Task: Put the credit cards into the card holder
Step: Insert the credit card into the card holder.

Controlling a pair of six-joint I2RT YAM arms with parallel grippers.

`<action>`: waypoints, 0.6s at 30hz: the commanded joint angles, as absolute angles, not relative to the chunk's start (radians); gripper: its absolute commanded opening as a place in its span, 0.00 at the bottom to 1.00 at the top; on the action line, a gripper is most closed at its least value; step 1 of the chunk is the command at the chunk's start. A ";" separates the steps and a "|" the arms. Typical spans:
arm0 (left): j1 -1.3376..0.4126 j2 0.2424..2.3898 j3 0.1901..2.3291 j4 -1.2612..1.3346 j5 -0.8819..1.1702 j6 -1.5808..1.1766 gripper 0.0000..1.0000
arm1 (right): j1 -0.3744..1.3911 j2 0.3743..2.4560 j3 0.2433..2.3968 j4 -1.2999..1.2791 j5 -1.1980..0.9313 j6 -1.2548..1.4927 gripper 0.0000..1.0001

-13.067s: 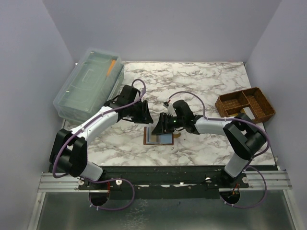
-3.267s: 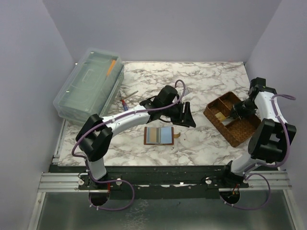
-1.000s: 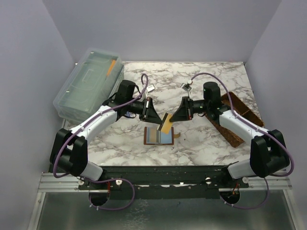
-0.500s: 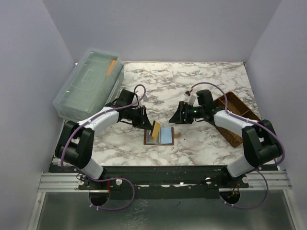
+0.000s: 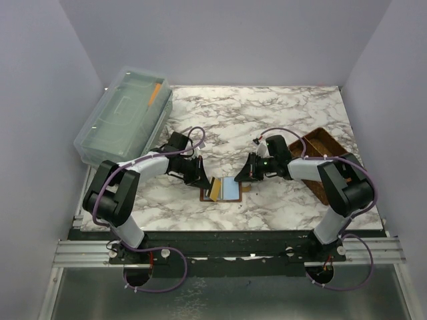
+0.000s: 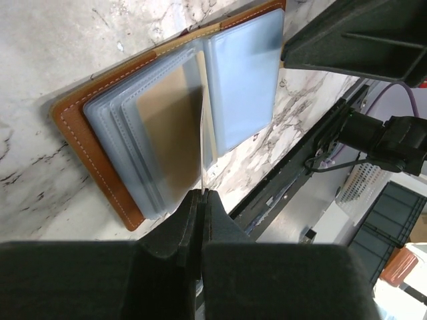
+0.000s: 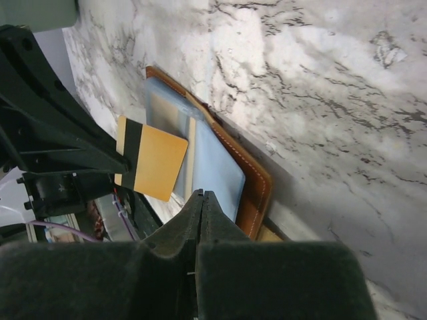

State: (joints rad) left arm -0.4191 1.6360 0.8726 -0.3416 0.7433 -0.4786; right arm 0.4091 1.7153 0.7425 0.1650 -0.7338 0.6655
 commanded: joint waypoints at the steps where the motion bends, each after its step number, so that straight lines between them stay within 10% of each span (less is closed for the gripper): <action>1: -0.417 1.657 0.852 -0.277 0.802 -0.486 0.00 | 0.414 1.759 0.739 0.193 -0.715 0.670 0.00; 18: -0.418 1.746 0.858 -0.221 0.865 -0.512 0.00 | 0.414 1.787 0.722 0.195 -0.703 0.662 0.00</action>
State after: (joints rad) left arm -0.4191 1.7306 0.8661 -0.2493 0.8307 -0.5095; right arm 0.4095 1.7668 0.7361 0.1726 -0.7204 0.6659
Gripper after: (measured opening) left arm 0.018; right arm 0.005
